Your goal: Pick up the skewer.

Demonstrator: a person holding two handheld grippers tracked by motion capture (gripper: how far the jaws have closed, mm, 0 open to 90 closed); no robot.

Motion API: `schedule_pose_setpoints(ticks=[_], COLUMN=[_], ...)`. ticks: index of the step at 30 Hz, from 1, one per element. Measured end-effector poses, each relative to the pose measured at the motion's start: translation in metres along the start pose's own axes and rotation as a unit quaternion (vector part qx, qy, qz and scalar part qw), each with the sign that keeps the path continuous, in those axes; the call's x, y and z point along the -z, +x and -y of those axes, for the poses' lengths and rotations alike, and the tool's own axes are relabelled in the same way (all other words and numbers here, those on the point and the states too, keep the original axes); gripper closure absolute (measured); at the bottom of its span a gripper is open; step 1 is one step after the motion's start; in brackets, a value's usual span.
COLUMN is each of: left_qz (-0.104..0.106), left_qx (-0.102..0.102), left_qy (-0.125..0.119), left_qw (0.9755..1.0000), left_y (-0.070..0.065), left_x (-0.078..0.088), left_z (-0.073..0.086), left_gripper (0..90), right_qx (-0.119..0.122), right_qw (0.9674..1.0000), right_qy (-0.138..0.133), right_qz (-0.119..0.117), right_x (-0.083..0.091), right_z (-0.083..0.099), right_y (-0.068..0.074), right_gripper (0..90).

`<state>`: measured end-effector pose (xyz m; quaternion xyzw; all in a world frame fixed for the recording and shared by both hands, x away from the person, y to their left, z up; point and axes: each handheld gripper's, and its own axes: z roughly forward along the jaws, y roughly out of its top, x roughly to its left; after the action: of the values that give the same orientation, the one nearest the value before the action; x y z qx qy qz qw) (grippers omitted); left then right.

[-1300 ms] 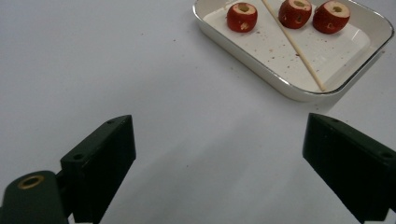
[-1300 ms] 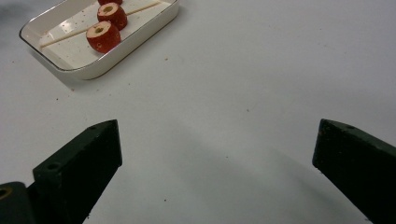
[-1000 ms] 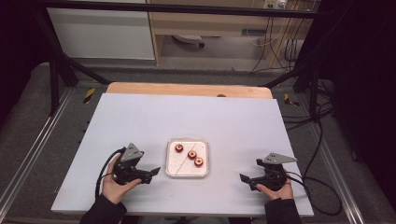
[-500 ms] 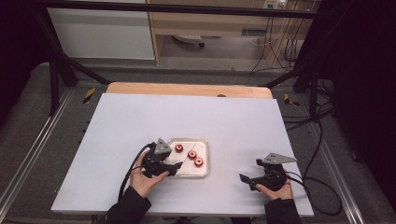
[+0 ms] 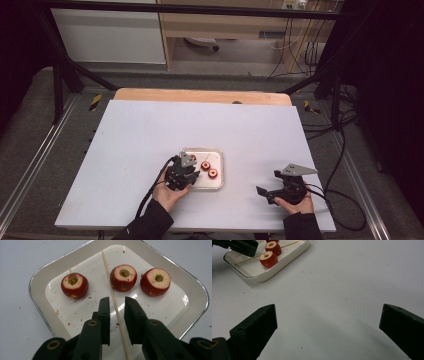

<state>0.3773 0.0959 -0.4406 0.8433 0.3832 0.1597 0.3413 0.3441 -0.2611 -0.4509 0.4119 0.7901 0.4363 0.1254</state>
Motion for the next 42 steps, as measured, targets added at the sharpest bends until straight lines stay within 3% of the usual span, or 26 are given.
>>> schedule_pose_setpoints(ticks=[9,21,31,42], left_qz=[0.000,-0.029,-0.015,0.002], left_qx=[0.010,0.023,0.049,0.038], left_qy=[-0.006,-0.010,-0.036,-0.054], left_qw=[0.9999,0.9993,0.9980,0.9978], left_y=[-0.004,-0.010,-0.004,0.010], left_x=[-0.004,-0.004,-0.001,0.018], left_z=[0.004,0.005,0.008,0.010], left_gripper=[84.8,87.8,88.5,88.5], right_qx=[0.002,0.001,0.001,0.012], right_qw=[1.0000,1.0000,1.0000,0.9999], right_qy=[-0.001,-0.002,-0.002,-0.001], right_qz=[-0.001,-0.003,-0.004,-0.001], right_x=[0.000,0.000,0.000,0.000], right_z=[0.000,0.000,0.000,-0.003], right_y=[0.000,0.000,0.000,0.004], right_gripper=[1.9,1.9,1.9,1.9])
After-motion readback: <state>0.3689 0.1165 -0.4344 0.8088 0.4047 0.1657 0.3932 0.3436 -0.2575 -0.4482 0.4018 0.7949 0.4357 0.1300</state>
